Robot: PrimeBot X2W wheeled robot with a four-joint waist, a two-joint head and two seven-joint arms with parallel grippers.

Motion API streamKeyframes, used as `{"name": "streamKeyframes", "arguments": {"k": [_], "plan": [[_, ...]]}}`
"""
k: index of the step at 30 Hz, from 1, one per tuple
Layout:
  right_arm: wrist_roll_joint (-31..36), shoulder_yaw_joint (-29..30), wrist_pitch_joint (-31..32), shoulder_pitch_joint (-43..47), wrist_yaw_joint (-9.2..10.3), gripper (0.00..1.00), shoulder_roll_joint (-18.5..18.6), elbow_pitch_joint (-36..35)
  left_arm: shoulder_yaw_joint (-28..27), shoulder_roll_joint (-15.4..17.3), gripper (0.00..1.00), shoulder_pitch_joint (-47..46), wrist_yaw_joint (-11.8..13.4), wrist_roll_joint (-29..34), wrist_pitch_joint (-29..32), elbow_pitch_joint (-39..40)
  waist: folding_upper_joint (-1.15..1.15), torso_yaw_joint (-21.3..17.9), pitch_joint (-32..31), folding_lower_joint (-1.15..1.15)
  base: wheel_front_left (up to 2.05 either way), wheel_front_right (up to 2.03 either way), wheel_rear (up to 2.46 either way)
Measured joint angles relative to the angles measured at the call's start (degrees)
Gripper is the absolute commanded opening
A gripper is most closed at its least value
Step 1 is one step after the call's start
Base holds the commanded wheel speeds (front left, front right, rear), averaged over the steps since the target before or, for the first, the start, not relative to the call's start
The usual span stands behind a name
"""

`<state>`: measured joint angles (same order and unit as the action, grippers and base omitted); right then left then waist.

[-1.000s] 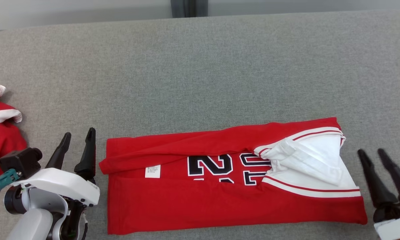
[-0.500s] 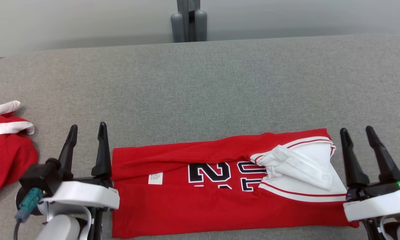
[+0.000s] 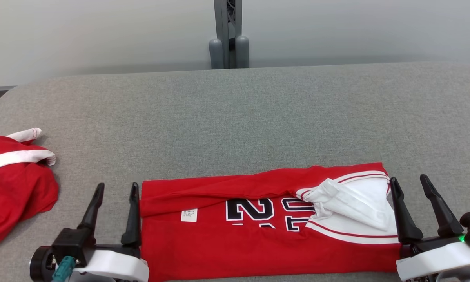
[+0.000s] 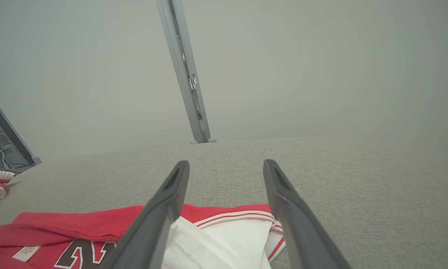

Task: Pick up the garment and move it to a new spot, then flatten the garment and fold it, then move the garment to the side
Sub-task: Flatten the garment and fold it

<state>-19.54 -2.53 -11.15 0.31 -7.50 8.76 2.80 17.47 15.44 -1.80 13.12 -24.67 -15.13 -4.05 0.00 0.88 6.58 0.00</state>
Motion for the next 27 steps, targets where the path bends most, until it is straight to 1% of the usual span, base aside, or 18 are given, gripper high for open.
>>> {"name": "streamKeyframes", "arguments": {"k": [5, 9, 14, 17, 20, 27], "plan": [[0.51, 0.32, -0.01, 0.75, 0.00, 1.00, -0.21, 0.63, -0.74, -1.75, 1.00, 0.83, -1.60, 2.56, 0.00, -1.03, 0.00, 0.62, -0.73, 0.00, 0.00, 0.00, 0.00], [1.16, 1.02, 0.56, 1.15, 0.00, 1.00, -0.31, 1.01, -1.57, -2.37, 1.00, 1.00, -2.60, 4.37, 0.00, -1.33, 0.00, 1.53, -0.75, 0.00, 0.00, 0.00, 0.00], [2.21, 3.69, 1.87, 1.11, 0.00, 1.00, -0.29, 2.81, -1.93, -3.34, 1.00, -0.09, -4.05, 6.30, -0.01, -1.60, 0.00, 2.80, -0.10, 0.00, 0.00, 0.00, 0.00], [2.57, 5.08, 2.98, 0.78, 0.00, 1.00, -0.05, 5.81, -2.00, -4.20, 1.00, -0.85, -4.59, 7.15, 0.00, -1.58, 0.00, 3.62, 0.59, 0.00, 0.00, 0.00, 0.00], [2.61, 5.44, 3.77, -0.30, 0.00, 1.00, 0.23, 10.62, -2.01, -5.25, 1.00, -1.42, -5.46, 7.90, -0.01, -1.60, 0.00, 4.39, 1.60, 0.00, 0.00, 0.00, 0.00], [0.74, 3.43, 3.99, -4.98, 0.00, 1.00, 0.22, 22.31, -2.83, -7.11, 1.00, -2.53, -7.10, 8.73, -0.01, -2.82, 0.00, 5.55, 3.99, 0.00, 0.00, 0.00, 0.00]]}}
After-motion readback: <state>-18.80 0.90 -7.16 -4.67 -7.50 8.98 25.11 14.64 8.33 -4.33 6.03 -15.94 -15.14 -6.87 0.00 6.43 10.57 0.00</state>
